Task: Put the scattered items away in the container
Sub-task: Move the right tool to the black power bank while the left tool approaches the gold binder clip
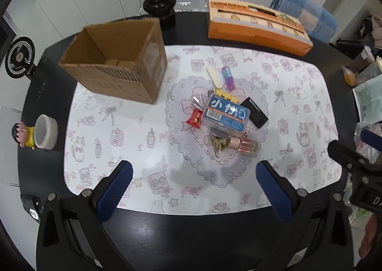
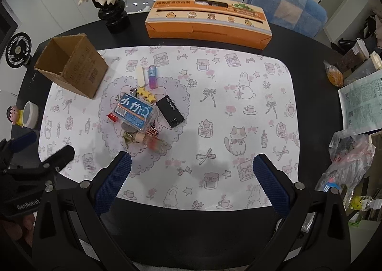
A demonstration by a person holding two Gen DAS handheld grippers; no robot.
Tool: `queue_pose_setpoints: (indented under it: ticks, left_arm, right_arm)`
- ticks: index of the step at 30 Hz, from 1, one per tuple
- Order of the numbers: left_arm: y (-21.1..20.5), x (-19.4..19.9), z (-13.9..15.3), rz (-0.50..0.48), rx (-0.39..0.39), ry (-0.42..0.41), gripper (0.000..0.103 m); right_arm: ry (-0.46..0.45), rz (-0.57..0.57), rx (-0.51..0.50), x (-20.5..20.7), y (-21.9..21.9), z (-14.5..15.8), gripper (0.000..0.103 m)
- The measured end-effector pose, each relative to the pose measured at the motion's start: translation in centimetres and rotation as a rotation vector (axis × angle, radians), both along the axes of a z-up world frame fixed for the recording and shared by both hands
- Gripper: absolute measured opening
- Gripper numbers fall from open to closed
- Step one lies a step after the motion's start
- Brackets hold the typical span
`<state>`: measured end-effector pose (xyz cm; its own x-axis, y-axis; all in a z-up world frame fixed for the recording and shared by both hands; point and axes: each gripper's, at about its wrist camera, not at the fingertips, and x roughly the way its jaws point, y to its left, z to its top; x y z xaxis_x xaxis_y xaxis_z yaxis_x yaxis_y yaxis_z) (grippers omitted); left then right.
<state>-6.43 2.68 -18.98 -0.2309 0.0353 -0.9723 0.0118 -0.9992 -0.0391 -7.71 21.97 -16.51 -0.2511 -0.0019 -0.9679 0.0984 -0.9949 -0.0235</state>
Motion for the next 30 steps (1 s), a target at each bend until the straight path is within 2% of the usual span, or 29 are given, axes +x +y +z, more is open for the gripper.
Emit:
queue_pose_setpoints:
  ticks: [7,15,19,24,26,30]
  left_arm:
    - [0.9,-1.2,-4.8,0.024,0.001,-0.049,0.103]
    - [1.5,-2.8,-7.9,0.047,-0.024,-0.075,0.103]
    - [1.9,-3.2,-9.2,0.050,-0.044,-0.096,0.089]
    - [1.9,-3.2,-11.2,0.071,-0.042,-0.129,0.087]
    - [1.8,-3.1,-11.7,0.091,-0.027,-0.133,0.080]
    - [1.6,-3.2,-12.2,0.119,-0.011,-0.132,0.076]
  right_arm:
    - [-0.037,0.032,0.003,-1.5,0.5,-4.4,0.103]
    - [-0.082,0.066,-0.020,-3.3,0.6,-8.9,0.103]
    - [-0.105,0.065,-0.034,-4.2,0.7,-11.1,0.103]
    - [-0.117,0.068,-0.046,-5.3,0.8,-12.9,0.103]
    - [-0.120,0.075,-0.034,-5.7,0.8,-13.5,0.103]
    - [-0.125,0.096,-0.023,-6.4,0.5,-14.3,0.100]
